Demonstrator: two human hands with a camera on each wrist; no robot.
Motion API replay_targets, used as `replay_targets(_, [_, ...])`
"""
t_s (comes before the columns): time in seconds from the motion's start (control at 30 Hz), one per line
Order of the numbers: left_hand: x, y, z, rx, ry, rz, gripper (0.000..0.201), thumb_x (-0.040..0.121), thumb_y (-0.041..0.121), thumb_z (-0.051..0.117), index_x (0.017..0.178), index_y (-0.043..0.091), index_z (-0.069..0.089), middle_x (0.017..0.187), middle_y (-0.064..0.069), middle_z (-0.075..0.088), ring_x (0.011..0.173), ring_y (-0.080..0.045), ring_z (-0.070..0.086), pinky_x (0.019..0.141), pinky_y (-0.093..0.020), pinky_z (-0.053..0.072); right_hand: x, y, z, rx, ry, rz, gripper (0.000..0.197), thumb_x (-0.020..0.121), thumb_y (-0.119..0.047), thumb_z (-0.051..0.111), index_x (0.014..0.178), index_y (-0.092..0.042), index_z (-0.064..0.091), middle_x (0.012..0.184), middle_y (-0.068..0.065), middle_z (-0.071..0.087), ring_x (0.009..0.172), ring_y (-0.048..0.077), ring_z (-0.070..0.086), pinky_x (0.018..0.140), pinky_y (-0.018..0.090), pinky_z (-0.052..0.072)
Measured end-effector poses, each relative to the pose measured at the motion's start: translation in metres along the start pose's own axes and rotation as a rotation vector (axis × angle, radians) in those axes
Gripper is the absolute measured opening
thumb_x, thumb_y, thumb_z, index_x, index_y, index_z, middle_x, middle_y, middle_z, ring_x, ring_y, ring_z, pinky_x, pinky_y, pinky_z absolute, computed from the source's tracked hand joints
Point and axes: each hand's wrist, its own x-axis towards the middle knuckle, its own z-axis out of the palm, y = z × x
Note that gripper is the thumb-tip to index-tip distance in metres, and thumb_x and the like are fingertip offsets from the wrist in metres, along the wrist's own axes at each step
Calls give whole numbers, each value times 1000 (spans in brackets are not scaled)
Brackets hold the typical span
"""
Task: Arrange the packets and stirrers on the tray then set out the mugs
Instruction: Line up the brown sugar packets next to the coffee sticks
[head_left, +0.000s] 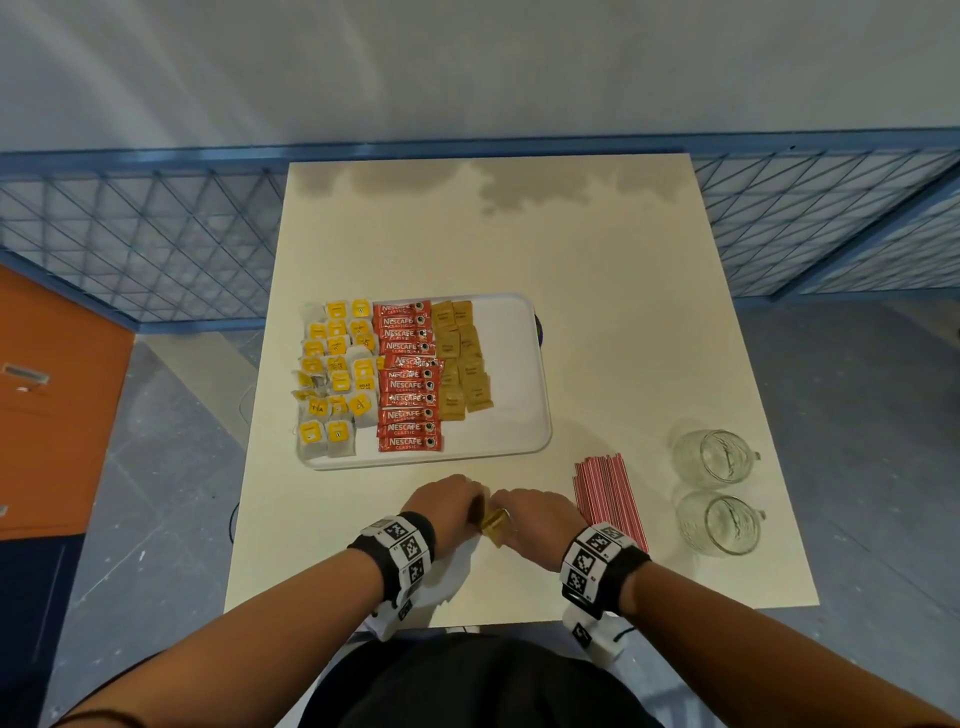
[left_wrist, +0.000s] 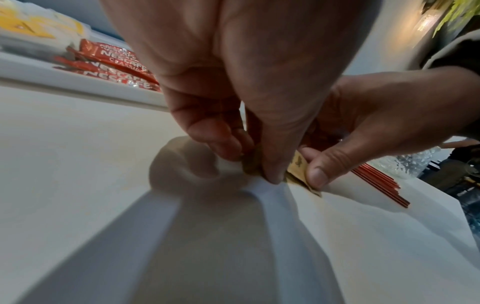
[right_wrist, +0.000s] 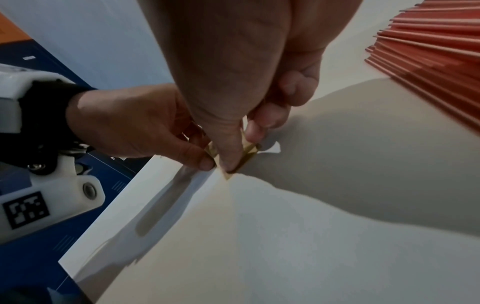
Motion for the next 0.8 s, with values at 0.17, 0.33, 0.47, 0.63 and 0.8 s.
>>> replay_targets(0.17, [3, -2, -5, -65, -38, -12, 6, 83, 26, 68, 80, 21, 66, 84, 3, 59, 76, -18, 58, 70, -28, 47, 1, 2, 1, -6, 8, 15, 22, 96, -47, 56, 104, -27, 62, 97, -2, 62, 86, 28, 65, 77, 44, 55])
replay_targets(0.33, [1, -10, -10, -248, -41, 27, 6, 80, 20, 72, 80, 24, 67, 78, 12, 63, 75, -7, 58, 71, -22, 45, -1, 7, -1, 82, 20, 9, 28, 100, -47, 55, 114, -27, 69, 104, 0, 59, 96, 26, 62, 75, 37, 47])
replay_targets(0.47, [-1, -16, -19, -484, 42, 84, 17, 83, 19, 75, 72, 28, 64, 70, 20, 65, 67, 1, 59, 68, -19, 47, -5, 6, -16, 198, 56, -9, 29, 98, -50, 58, 104, -24, 71, 93, -2, 54, 86, 25, 59, 75, 43, 49])
replay_targets(0.63, [-1, -19, -33, -723, 134, 27, 9, 94, 10, 67, 94, 16, 73, 80, -2, 73, 64, -5, 64, 56, -20, 49, 1, 0, -36, 268, 129, -25, 20, 97, -39, 61, 104, -25, 72, 95, 0, 59, 88, 22, 59, 79, 44, 49])
replay_targets(0.8, [6, -25, -49, -749, 248, -43, 16, 97, 13, 62, 93, 24, 73, 79, -1, 72, 63, -4, 62, 57, -23, 51, 16, -2, -58, 282, 177, -33, 21, 100, -35, 57, 108, -22, 72, 102, -3, 65, 93, 19, 61, 82, 37, 48])
